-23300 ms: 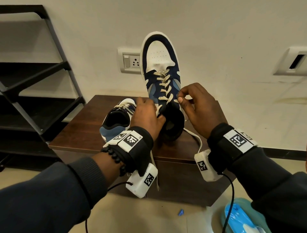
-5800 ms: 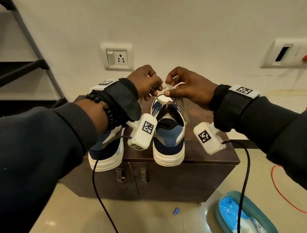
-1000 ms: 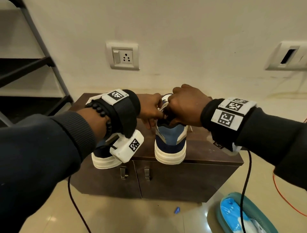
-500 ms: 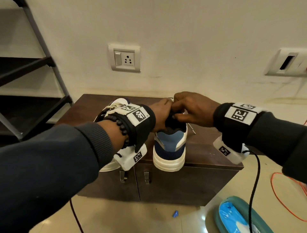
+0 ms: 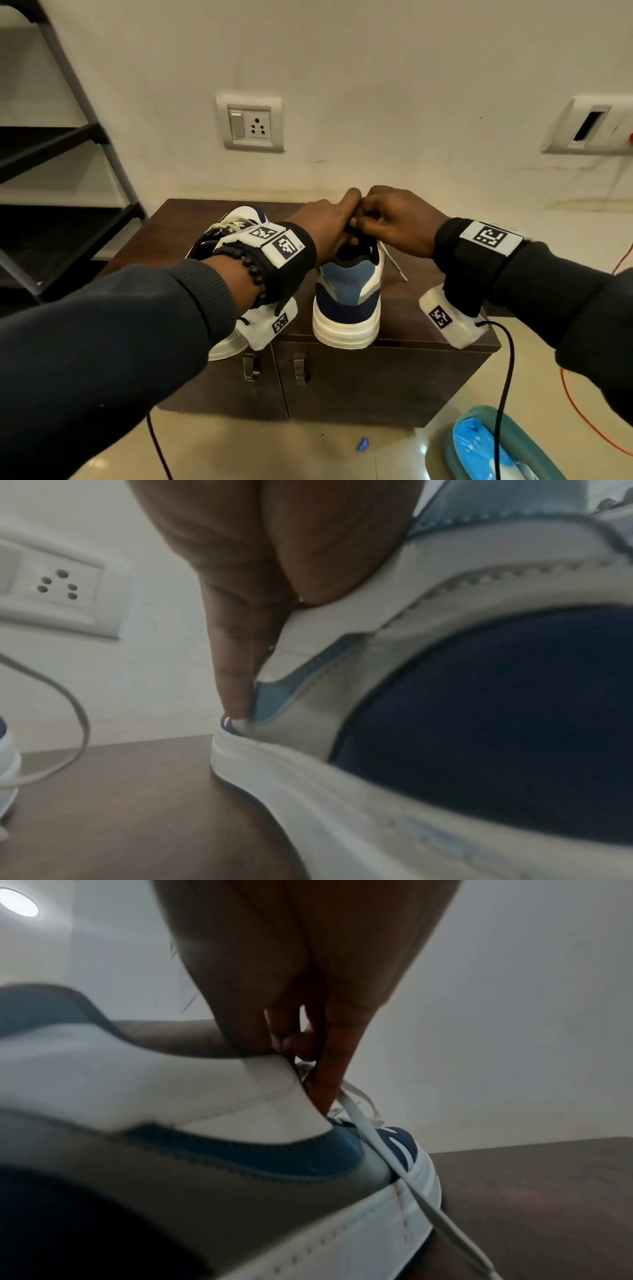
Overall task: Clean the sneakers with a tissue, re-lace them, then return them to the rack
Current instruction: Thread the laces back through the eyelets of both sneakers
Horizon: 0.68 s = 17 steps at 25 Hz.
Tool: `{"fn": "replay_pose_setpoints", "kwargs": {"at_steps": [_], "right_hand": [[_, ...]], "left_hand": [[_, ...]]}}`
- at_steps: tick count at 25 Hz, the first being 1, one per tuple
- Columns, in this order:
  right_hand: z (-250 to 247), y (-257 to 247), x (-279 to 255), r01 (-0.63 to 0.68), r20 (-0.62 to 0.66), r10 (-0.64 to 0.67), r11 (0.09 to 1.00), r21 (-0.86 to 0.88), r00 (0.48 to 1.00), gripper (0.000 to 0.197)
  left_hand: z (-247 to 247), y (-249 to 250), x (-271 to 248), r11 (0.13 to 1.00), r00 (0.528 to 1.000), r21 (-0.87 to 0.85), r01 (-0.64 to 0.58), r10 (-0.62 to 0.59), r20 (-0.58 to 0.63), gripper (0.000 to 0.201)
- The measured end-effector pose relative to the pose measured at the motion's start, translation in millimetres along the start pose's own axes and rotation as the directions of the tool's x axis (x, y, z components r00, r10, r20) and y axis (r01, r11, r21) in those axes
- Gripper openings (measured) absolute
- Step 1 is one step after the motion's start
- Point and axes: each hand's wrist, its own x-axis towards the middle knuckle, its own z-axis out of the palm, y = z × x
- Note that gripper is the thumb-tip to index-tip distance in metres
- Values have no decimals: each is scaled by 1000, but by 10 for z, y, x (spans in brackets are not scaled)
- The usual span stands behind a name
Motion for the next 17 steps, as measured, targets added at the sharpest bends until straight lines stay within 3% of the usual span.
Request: {"fn": "replay_pose_setpoints", "kwargs": {"at_steps": [3,6,9,11,15,17], "right_hand": [[-70,4,-166,-75,59,58,933,352,997,43],[-3,46,-294,-102,139,57,932,348,989,46],[3,57,-300,-135,118,101,931,339,988,42],[-23,42,-273,-155,122,120,929,336,985,38],[-59,-32,-245,-168,181,120,946,276,976,34],[-62,-60,-232,-159,226,83,927,340,970,36]], "left_hand": [[12,32,-22,995,999,97,18,-21,29,39],[-9,62,-88,969,999,245,25,-15,-43,43],[-46,101,-80,902,937,385,-194,286,-198,48],[-54,126,-64,853,885,396,-340,433,-173,43],[-38,179,24,885,937,344,-314,348,-39,37],[-59,209,17,927,949,235,-293,312,-48,38]]}}
